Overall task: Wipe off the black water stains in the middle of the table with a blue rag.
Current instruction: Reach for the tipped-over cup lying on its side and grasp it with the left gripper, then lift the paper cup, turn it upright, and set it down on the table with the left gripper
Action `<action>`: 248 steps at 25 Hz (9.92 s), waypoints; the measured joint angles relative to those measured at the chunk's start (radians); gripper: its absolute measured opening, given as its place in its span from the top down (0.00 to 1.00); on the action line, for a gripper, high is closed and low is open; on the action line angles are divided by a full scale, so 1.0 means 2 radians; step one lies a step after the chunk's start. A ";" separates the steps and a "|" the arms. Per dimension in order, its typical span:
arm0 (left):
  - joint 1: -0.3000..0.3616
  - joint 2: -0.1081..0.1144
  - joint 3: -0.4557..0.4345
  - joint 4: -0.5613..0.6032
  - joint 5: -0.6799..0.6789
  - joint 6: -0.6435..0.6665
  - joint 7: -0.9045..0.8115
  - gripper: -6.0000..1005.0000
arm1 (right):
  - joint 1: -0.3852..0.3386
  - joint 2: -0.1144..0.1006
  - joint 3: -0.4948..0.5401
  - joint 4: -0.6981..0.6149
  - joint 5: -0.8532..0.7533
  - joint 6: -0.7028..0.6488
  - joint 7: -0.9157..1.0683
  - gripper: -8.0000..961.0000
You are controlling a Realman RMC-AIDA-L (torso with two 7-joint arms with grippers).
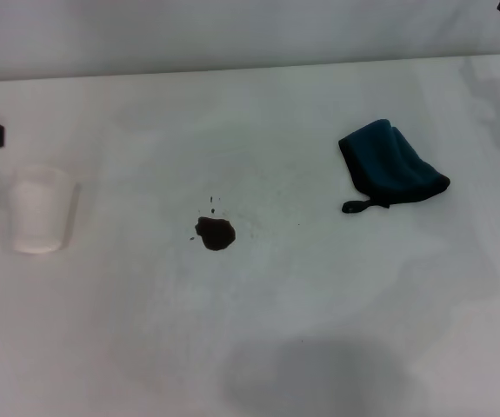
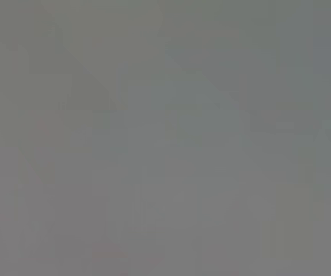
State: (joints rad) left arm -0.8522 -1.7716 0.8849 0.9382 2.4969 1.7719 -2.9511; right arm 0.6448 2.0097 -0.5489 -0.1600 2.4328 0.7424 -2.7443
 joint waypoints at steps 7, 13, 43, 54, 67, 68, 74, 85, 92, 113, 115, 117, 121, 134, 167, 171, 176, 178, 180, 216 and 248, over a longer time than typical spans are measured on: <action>-0.002 -0.016 0.029 -0.033 0.019 -0.042 0.007 0.13 | 0.000 0.000 0.000 0.000 0.000 0.000 0.000 0.09; -0.003 -0.020 0.037 -0.045 0.025 -0.069 0.008 0.13 | -0.001 -0.001 0.000 0.001 0.000 -0.001 0.000 0.09; 0.001 -0.052 0.064 -0.130 0.025 -0.211 0.027 0.13 | -0.003 0.001 0.006 -0.001 0.003 -0.003 0.000 0.09; 0.010 -0.056 0.061 -0.139 0.022 -0.235 0.027 0.13 | -0.003 -0.001 0.007 -0.001 0.004 -0.004 0.000 0.09; 0.013 -0.062 0.055 -0.145 0.019 -0.262 0.032 0.13 | -0.008 0.000 0.007 -0.003 0.004 -0.004 0.000 0.09; 0.013 -0.062 0.055 -0.147 0.019 -0.264 0.032 0.13 | -0.008 0.000 0.007 -0.003 0.004 -0.004 0.000 0.09; 0.013 -0.065 0.055 -0.155 0.019 -0.283 0.032 0.13 | -0.008 0.000 0.007 -0.003 0.004 -0.004 0.000 0.09; 0.012 -0.075 0.055 -0.182 0.019 -0.330 0.040 0.13 | -0.004 -0.001 0.005 -0.004 0.002 -0.004 0.000 0.09; 0.017 -0.078 0.055 -0.186 0.019 -0.338 0.040 0.13 | -0.003 -0.002 0.006 -0.004 0.002 -0.004 0.000 0.09; 0.020 -0.080 0.055 -0.181 0.015 -0.356 0.047 0.13 | -0.005 0.000 0.007 -0.004 0.003 -0.004 0.000 0.09; 0.020 -0.080 0.055 -0.180 0.012 -0.358 0.047 0.15 | -0.005 0.000 0.007 -0.004 0.004 -0.004 0.000 0.09; 0.023 -0.081 0.055 -0.169 0.004 -0.359 0.047 0.18 | -0.005 0.000 0.007 -0.004 0.004 -0.004 0.000 0.09; 0.038 -0.086 0.055 -0.128 -0.010 -0.362 0.050 0.25 | -0.005 0.000 0.007 -0.004 0.004 -0.004 0.000 0.09; 0.121 -0.151 0.072 -0.043 -0.224 -0.524 0.331 0.29 | -0.010 0.002 0.007 0.001 0.004 -0.001 0.014 0.09; 0.164 -0.161 0.409 -0.290 -1.319 -0.501 1.278 0.29 | -0.009 0.006 0.007 0.007 0.004 -0.004 0.028 0.09; 0.170 -0.162 0.495 -0.300 -1.446 -0.485 1.333 0.29 | -0.007 0.006 0.007 0.009 0.004 -0.004 0.028 0.09; 0.179 -0.163 0.588 -0.302 -1.555 -0.471 1.408 0.30 | -0.004 0.005 0.007 0.009 0.004 -0.004 0.028 0.09; 0.181 -0.163 0.614 -0.303 -1.583 -0.464 1.435 0.30 | -0.002 0.005 0.007 0.009 0.004 -0.004 0.028 0.09; 0.183 -0.163 0.632 -0.303 -1.605 -0.461 1.451 0.30 | -0.001 0.005 0.006 0.009 0.004 -0.004 0.028 0.09; 0.209 -0.164 0.689 -0.316 -1.640 -0.494 1.396 0.28 | 0.012 0.004 0.002 0.009 0.001 -0.004 0.028 0.09; 0.279 -0.162 0.714 -0.265 -1.641 -0.480 1.361 0.11 | 0.015 0.004 0.002 0.010 0.000 -0.002 0.028 0.09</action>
State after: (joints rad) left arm -0.2936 -2.0946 2.3136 0.4074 -0.7855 0.8111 -0.2282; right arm 0.6743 2.0172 -0.5445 -0.1397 2.4329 0.7383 -2.6875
